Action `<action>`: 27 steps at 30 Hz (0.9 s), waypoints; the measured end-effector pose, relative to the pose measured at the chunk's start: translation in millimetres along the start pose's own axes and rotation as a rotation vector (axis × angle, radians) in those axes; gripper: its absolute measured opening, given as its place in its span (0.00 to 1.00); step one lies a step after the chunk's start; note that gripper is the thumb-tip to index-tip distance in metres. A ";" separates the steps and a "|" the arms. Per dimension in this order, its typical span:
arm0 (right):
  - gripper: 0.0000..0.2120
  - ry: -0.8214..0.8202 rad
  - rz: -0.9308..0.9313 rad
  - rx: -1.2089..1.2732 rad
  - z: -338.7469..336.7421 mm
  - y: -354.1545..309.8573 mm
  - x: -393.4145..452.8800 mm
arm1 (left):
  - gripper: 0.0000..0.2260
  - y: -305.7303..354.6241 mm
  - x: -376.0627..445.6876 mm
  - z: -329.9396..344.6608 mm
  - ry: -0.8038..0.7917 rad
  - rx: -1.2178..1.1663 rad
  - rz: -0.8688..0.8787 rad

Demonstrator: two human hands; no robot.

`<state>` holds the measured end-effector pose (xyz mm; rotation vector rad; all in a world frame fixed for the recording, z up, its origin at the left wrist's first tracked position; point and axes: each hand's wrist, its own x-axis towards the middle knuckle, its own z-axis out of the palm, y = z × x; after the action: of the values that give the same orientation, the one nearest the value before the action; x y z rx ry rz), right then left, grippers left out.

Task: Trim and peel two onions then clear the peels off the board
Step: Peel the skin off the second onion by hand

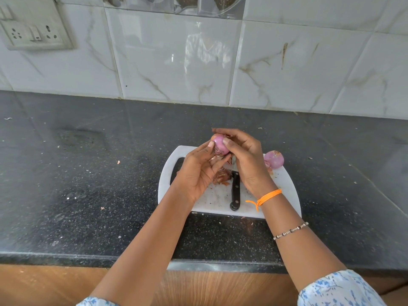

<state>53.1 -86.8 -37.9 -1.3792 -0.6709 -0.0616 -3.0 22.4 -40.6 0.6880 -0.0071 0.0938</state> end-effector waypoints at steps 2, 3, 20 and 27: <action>0.06 0.081 -0.004 0.028 1.8 -1.7 -1.2 | 0.09 1.2 0.1 0.4 0.017 0.007 -0.011; 0.04 0.126 0.001 0.037 2.5 -2.5 -1.0 | 0.08 1.4 0.4 0.4 0.028 0.018 -0.018; 0.08 -0.059 0.067 -0.139 -10.7 -9.1 2.4 | 0.20 -2.1 5.6 -9.5 0.025 0.234 0.089; 0.04 0.003 0.007 -0.228 -7.0 -2.7 2.3 | 0.13 -2.1 4.6 -9.3 0.040 0.225 0.032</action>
<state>56.7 -93.1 -34.7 -1.6001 -0.6718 -0.1377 1.5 27.0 -49.0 0.9109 0.0308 0.1406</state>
